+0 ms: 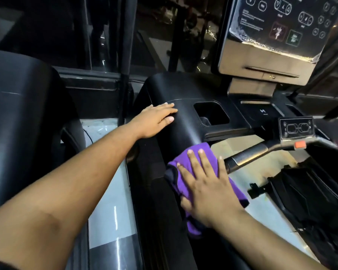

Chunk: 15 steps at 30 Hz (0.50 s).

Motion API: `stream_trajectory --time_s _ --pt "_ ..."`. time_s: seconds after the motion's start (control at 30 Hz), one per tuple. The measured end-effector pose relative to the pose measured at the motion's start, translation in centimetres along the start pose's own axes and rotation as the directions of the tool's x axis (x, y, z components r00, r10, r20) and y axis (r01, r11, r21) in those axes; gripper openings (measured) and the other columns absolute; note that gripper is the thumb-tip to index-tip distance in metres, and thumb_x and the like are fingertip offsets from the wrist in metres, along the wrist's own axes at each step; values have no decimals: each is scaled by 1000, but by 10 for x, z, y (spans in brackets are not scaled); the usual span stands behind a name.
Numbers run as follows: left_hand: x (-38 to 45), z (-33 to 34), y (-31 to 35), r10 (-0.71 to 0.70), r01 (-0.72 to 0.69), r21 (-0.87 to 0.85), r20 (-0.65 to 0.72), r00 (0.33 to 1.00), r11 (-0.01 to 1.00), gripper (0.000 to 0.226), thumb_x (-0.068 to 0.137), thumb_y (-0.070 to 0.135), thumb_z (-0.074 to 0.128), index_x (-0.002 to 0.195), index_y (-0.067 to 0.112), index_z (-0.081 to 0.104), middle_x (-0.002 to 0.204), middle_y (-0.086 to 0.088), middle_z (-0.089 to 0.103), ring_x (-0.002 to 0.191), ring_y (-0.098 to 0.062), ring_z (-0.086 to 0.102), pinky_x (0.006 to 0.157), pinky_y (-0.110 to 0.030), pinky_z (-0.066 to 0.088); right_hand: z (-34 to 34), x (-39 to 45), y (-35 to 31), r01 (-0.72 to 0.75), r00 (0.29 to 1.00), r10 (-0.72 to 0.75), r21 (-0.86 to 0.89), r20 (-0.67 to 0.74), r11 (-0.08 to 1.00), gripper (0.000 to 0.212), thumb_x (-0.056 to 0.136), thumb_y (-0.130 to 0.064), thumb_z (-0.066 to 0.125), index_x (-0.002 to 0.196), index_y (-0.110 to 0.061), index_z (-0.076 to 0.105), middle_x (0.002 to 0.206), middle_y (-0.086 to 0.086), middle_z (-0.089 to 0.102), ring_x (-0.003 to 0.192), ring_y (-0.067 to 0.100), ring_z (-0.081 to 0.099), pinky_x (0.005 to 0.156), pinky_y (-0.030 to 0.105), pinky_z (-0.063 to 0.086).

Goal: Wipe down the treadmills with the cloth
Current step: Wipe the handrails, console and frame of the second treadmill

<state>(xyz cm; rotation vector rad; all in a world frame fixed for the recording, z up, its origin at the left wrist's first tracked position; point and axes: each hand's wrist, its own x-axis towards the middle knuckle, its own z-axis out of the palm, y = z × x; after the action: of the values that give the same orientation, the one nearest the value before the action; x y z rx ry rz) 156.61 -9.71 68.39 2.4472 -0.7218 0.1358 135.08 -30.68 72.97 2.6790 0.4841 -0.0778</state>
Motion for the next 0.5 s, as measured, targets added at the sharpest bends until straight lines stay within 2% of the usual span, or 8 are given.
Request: stream_trajectory --time_s 0.1,0.17,0.27,0.33,0.4,0.5 --pt "13 0 -10 -26 26 -14 7 1000 1000 46 108 38 40 153 27 42 166 5 28 155 -12 19 124 -54 19 -7 34 5 59 994 -58 -10 95 998 86 92 -67 41 163 -36 4 170 6 -20 156 31 -20 118 71 -6" --pt "25 -3 -6 -25 25 -41 3 1000 999 46 109 36 40 154 25 41 167 4 27 155 -13 19 124 -52 18 -17 84 10 27 998 -29 32 59 999 85 93 -67 41 163 -38 2 170 4 -21 156 29 -22 119 70 -6" --pt "44 -8 0 -8 9 -90 3 1000 996 46 109 34 39 154 23 41 167 3 27 155 -13 19 124 -52 19 -23 149 22 -124 992 115 185 61 975 85 92 -66 43 163 -37 6 171 4 -15 156 28 -19 120 70 -4" --pt "48 -11 -3 -8 6 -119 -16 1000 993 46 109 34 40 154 23 41 166 3 27 155 -13 19 124 -51 19 -23 154 24 -132 991 127 200 36 971 85 93 -64 42 163 -35 5 171 6 -14 157 29 -18 121 68 -4" --pt "45 -14 -12 -5 -2 -153 -47 999 988 46 109 34 41 153 23 42 166 4 29 154 -12 20 124 -48 17 -17 130 27 -77 997 77 199 4 977 85 93 -64 39 163 -35 3 171 6 -14 157 28 -18 123 64 -6" --pt "41 -15 -29 0 -10 -156 -65 998 988 46 108 33 43 153 23 43 166 5 29 154 -10 21 123 -47 16 -11 105 41 -70 997 62 296 37 953 90 81 -72 26 162 -42 2 171 -3 -17 156 21 -22 123 61 -10"
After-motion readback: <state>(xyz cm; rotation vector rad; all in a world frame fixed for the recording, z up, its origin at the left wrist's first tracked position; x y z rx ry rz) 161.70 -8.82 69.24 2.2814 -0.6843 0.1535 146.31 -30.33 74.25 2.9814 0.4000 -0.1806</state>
